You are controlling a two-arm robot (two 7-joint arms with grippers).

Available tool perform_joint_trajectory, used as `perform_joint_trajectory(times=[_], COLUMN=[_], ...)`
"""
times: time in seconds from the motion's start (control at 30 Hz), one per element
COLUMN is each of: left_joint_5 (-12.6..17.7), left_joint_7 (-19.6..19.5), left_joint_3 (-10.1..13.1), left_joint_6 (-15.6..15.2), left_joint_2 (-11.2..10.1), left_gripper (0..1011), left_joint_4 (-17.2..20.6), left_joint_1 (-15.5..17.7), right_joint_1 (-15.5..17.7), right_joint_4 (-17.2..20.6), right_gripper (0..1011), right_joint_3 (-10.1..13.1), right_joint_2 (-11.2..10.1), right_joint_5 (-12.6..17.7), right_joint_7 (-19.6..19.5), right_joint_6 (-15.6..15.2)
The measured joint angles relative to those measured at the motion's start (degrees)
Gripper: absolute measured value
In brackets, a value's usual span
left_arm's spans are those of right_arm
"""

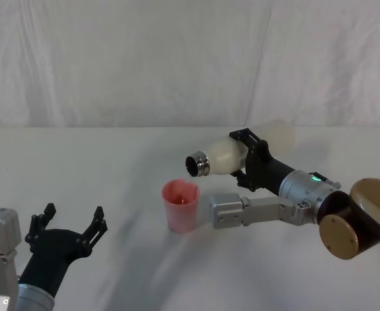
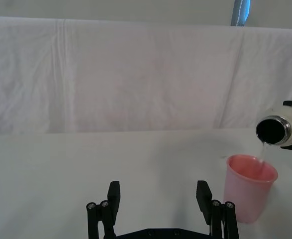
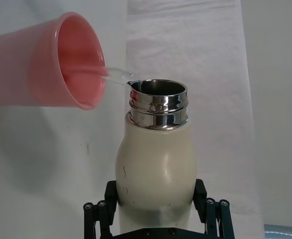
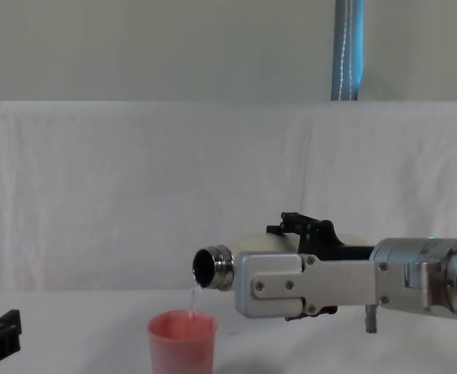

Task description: Grasp the thermos with one hand and pour water into the cup lid.

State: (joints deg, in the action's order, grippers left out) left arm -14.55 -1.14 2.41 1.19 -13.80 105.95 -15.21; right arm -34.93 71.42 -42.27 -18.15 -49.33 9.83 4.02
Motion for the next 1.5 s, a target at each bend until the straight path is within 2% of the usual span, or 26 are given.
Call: perform_joint_trajectory(times=[1.5], left_joint_5=[0.0], left_joint_7=[0.0], left_joint_3=[0.0], left_joint_6=[0.0], left_joint_2=[0.0], left_gripper=[1001], left_joint_4=[0.0], left_joint_1=[0.0], right_joint_1=[-0.98], right_joint_4=[-0.21], right_gripper=[948], right_joint_3=[-1.16], right_joint_2=[-0.68], right_joint_5=[-1.71], right_joint_7=[-0.32], right_joint_6=[0.0])
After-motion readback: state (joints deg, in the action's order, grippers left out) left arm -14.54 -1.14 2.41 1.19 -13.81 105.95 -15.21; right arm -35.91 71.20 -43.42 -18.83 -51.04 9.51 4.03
